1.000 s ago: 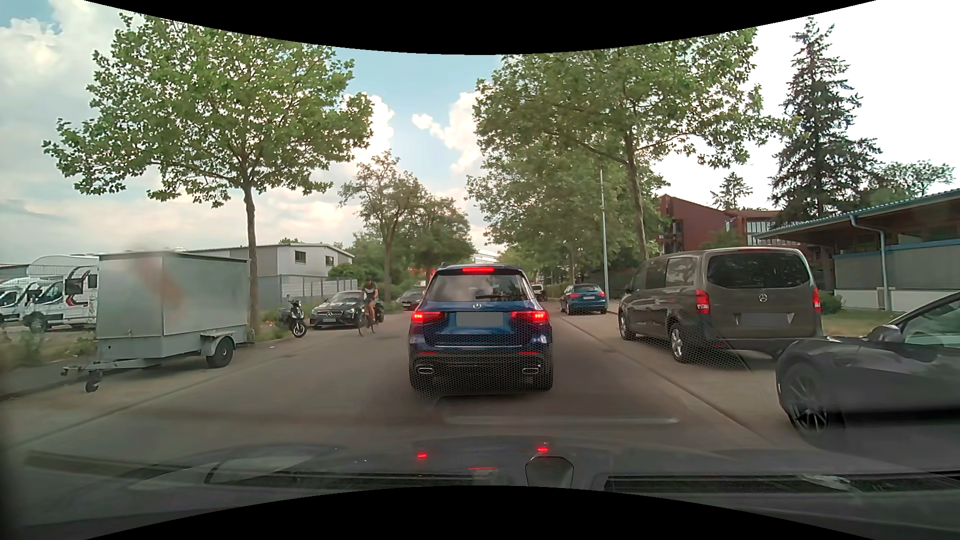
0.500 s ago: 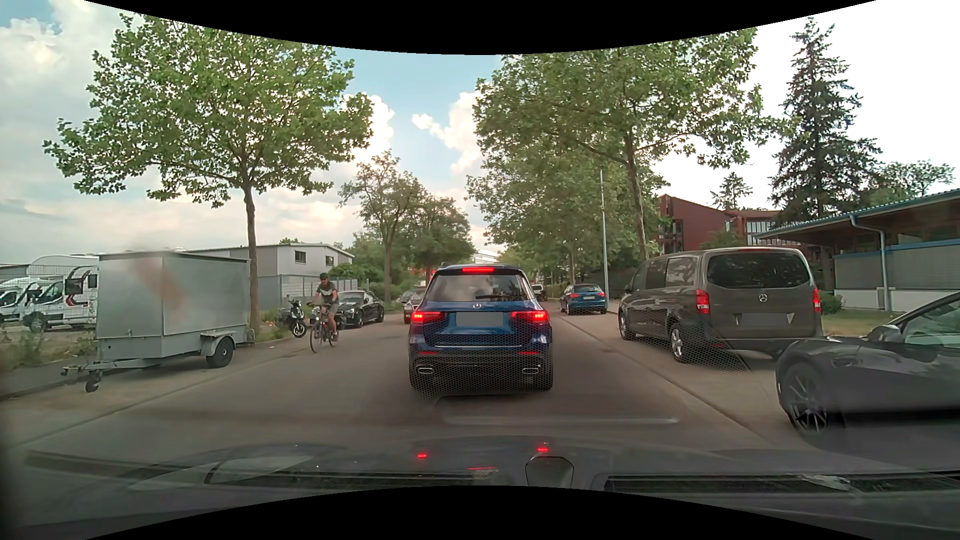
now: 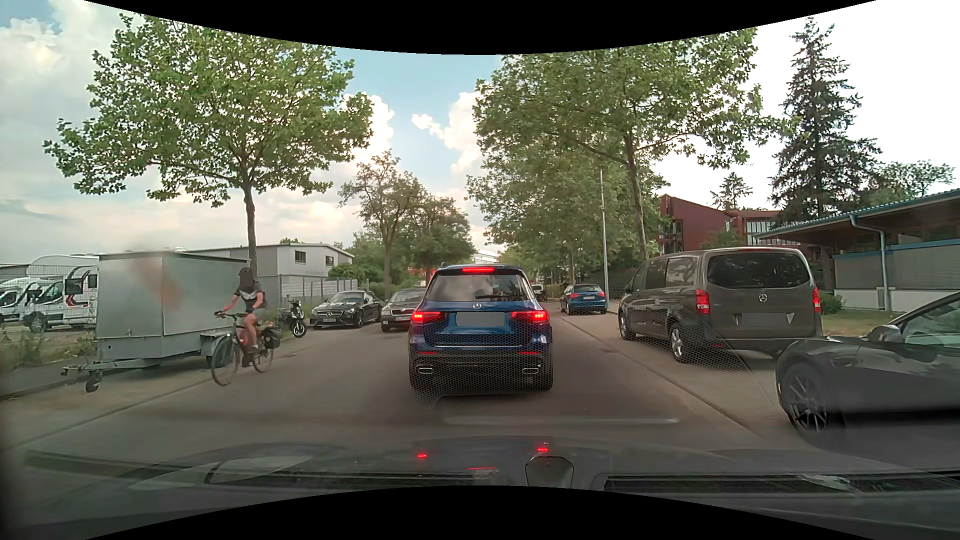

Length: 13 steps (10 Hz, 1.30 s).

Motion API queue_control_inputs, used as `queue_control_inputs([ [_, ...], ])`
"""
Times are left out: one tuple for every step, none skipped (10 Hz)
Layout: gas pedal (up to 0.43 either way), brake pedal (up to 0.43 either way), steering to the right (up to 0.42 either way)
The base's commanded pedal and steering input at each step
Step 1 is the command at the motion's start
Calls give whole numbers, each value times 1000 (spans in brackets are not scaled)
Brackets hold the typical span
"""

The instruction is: Follow the waypoints while adhering to traffic rules and regulations

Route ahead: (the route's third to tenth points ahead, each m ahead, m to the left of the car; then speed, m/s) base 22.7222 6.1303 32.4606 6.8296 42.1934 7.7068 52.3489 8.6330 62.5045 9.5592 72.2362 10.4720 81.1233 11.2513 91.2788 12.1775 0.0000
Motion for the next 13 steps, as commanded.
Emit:
queue_control_inputs([
  [0,189,9],
  [0,189,9],
  [0,189,9],
  [0,189,9],
  [0,189,9],
  [0,189,9],
  [0,189,9],
  [0,189,9],
  [0,189,9],
  [0,189,9],
  [0,189,9],
  [0,189,9],
  [0,189,9],
])
